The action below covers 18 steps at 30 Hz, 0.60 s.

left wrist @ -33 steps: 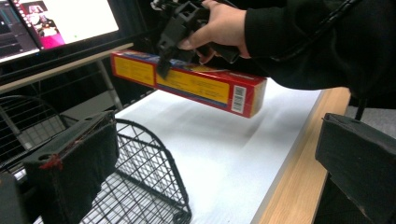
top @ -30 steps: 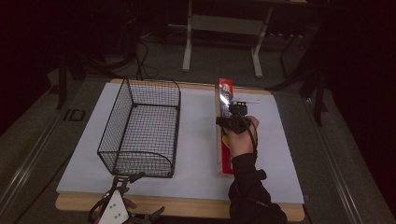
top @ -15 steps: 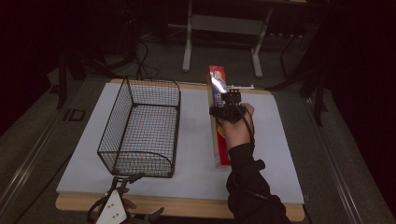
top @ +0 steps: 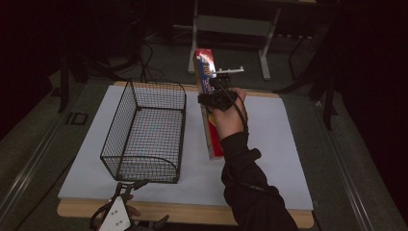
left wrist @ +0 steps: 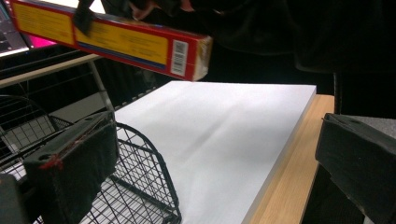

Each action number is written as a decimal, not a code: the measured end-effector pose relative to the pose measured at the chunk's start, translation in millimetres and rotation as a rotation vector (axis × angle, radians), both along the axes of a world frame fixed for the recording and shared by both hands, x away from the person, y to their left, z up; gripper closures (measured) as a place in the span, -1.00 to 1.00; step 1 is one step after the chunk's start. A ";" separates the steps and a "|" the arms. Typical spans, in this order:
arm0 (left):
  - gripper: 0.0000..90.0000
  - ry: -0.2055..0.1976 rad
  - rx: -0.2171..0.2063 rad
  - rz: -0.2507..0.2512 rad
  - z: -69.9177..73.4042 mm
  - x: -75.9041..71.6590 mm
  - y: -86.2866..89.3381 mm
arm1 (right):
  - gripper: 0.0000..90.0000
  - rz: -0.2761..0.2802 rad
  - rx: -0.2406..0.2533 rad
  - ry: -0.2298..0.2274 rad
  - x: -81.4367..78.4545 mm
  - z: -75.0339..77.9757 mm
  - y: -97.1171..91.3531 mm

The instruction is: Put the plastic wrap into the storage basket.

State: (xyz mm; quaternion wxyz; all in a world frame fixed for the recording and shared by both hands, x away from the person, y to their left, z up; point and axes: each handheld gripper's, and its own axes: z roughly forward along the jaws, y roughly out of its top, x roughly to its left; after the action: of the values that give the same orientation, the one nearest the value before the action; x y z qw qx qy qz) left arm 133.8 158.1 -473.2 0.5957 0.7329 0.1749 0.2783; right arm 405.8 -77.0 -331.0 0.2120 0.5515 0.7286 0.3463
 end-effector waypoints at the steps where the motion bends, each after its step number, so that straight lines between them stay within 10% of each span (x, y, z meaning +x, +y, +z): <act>1: -1.00 0.001 0.001 0.000 0.1 0.0 0.0 | -0.12 0.008 -0.004 -0.004 0.4 2.5 5.0; 18: -1.00 0.000 -0.011 -0.009 0.5 -0.9 1.8 | -0.12 0.163 0.011 -0.028 6.9 18.2 64.4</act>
State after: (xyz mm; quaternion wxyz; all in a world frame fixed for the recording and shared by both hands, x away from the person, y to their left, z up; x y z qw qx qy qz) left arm 132.9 159.9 -472.7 0.6010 0.7305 0.1729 0.2745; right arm 412.7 -12.6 -312.7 0.1904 0.4865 0.7662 0.3740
